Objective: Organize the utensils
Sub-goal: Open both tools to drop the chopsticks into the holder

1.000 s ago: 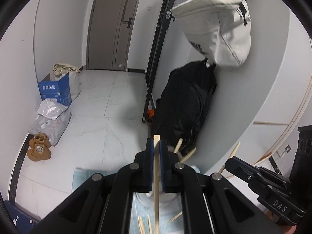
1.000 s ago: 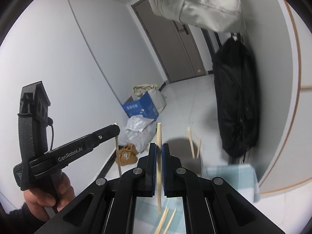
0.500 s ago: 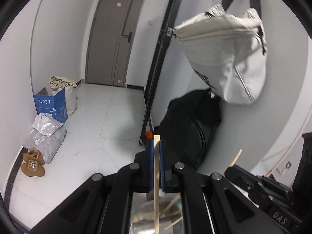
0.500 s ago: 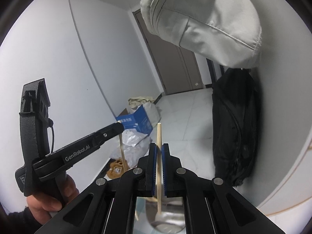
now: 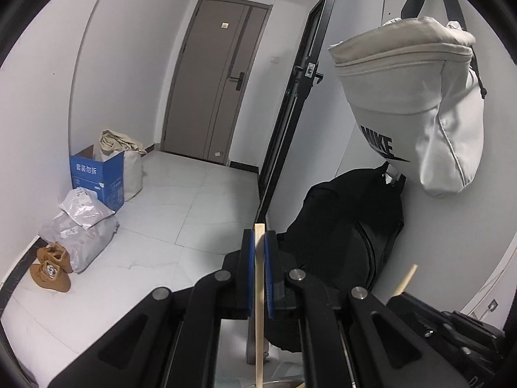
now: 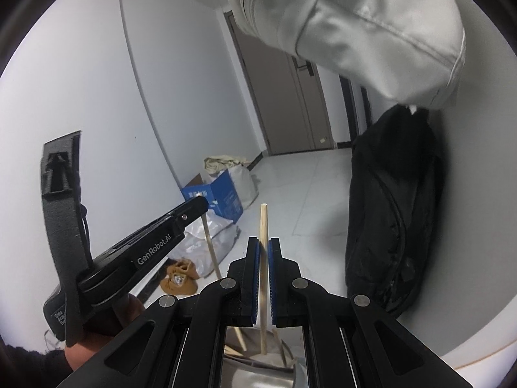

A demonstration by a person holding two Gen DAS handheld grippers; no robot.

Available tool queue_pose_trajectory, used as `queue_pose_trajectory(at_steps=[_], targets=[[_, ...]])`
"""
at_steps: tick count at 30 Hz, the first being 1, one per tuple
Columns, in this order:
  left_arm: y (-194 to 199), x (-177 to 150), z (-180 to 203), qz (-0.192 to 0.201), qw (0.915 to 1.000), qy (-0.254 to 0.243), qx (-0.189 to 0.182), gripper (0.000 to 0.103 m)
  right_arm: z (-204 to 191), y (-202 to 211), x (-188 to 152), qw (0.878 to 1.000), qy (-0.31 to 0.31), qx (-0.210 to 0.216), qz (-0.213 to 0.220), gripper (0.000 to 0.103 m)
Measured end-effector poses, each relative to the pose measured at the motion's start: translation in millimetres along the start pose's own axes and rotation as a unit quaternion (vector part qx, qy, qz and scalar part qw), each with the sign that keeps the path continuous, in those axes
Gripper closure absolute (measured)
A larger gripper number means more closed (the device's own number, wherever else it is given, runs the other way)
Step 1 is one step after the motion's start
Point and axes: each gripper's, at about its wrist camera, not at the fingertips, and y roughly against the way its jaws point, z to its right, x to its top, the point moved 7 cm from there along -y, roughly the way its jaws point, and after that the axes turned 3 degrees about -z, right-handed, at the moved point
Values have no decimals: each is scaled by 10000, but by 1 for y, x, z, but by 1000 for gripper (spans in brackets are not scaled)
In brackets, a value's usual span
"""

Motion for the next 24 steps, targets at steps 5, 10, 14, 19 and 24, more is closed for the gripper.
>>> queue_pose_trajectory(at_steps=[5,10,14,19,24], targets=[[-2,-10,3,101,9999,-80,-42,101,1,-11,-9,9999,91,67,-53,98],[4,-18,9,153,9995,-224,-177,101,-4,-16,-18,9993,357,125,-74,99],[5,-20,10,65,9992,-298,-267,101,-6,-19,-27,9990,384,163,-185,99],[6,-27,11,-164,9977,-425,-510,101,-10,-24,-42,9979,525,209,-330,99],[8,-44,15,-636,9908,-575,-1047,101,-11,-27,-57,9969,584,238,-465,98]])
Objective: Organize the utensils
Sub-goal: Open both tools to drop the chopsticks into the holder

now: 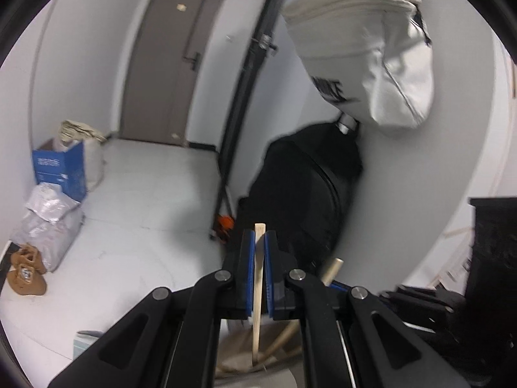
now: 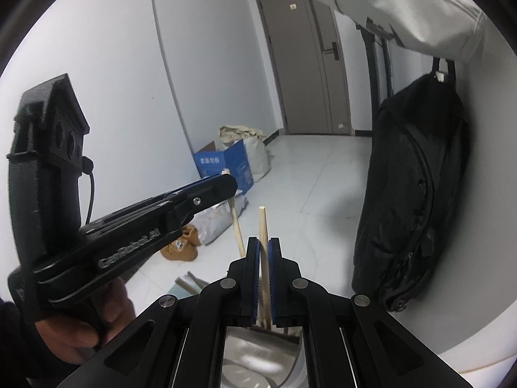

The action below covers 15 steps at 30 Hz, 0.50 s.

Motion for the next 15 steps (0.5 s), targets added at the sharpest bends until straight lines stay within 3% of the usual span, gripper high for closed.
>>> queue_pose_trajectory(at_steps=[4,8,12,15], targets=[[0,-9,3,-317,9994,-90,-135,101,6,-2,-9,9993,-296,193,-128,96],[2,-11,-1,-625,9974,153,-332,101,13,-1,-18,9979,-561,199,-267,96],[6,-15,-5,-1078,9932,354,-277,99,15,7,-29,9963,-729,236,-381,77],[20,-14,-3,-1057,9935,358,-207,94,13,21,-34,9966,-752,172,-288,67]])
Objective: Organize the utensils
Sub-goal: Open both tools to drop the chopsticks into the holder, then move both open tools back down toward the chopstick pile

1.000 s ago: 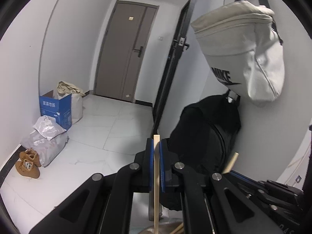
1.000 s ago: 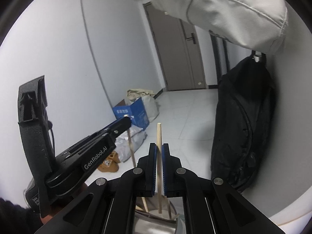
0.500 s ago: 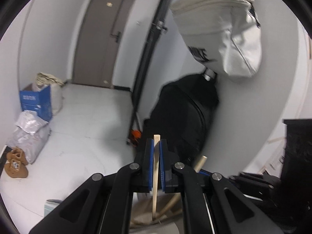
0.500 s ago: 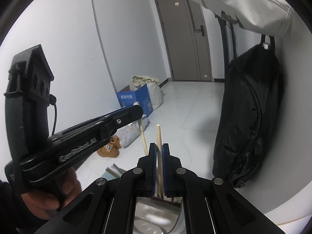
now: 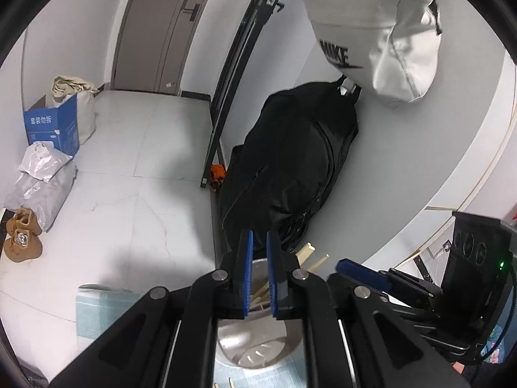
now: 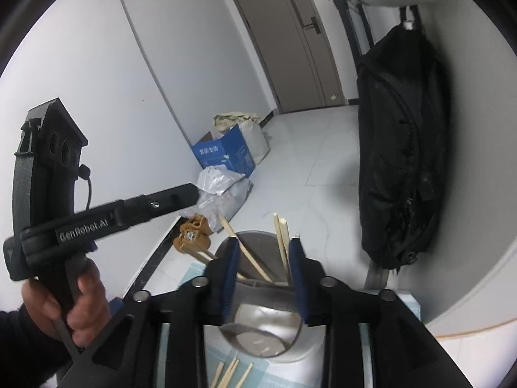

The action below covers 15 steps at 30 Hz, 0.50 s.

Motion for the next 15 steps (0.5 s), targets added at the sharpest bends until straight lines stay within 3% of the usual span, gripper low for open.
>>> queue_pose_trajectory(at_steps=[2,4,6,15], targets=[[12,-2,1,54,9999,-25,99,75,0,12,-2,9999,-93,5,126,51],[21,-3,2,178,9997,6,173,36,-1,25,-5,9994,-205,32,270,48],[36,-4,1,419,9987,88,265,32,-4,34,-7,9992,-231,43,324,46],[64,-17,6,636,9954,54,721,32,-27,78,-21,9971,-86,-172,743,23]])
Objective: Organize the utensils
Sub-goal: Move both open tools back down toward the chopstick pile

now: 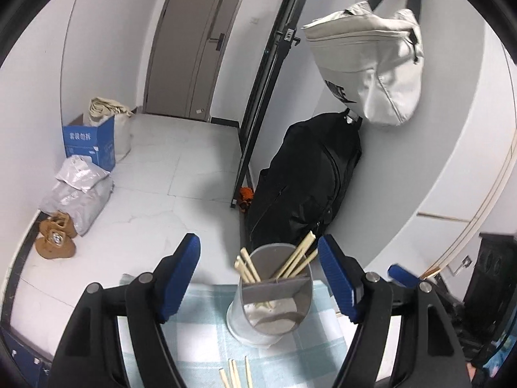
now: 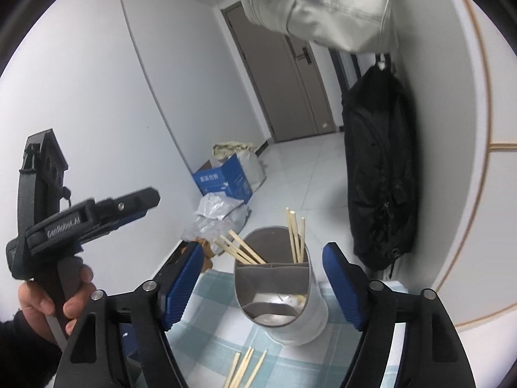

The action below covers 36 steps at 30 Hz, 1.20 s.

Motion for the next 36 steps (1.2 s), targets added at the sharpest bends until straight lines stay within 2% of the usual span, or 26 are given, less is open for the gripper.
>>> queue_pose_trajectory(at_steps=[4,7,11,13,18,23,30,35,36], targets=[[21,-6,7,250,9994,-66,232,32,-9,18,-4,9997,46,-85,238,13],[29,-13,9,213,9995,-36,223,32,-14,27,-9,9994,7,-75,342,8],[39,-26,9,270,9989,-50,370,30,-21,34,-15,9991,28,-53,430,7],[43,-33,7,316,9981,-97,514,26,-24,39,-21,9988,54,-38,485,3],[47,-51,1,494,9954,-262,777,25,-33,41,-40,9982,219,-55,555,1],[41,-72,-17,571,9929,-184,1028,25,-38,31,-66,9987,341,-87,380,1],[23,-107,-41,470,9902,-24,1314,25,-32,3,-107,9990,341,-210,-192,1],[9,-124,-54,253,9905,40,1351,25,-22,-21,-130,9973,120,-295,-657,3],[6,-127,-57,188,9906,83,1355,25,-21,-26,-133,9968,57,-284,-748,7]])
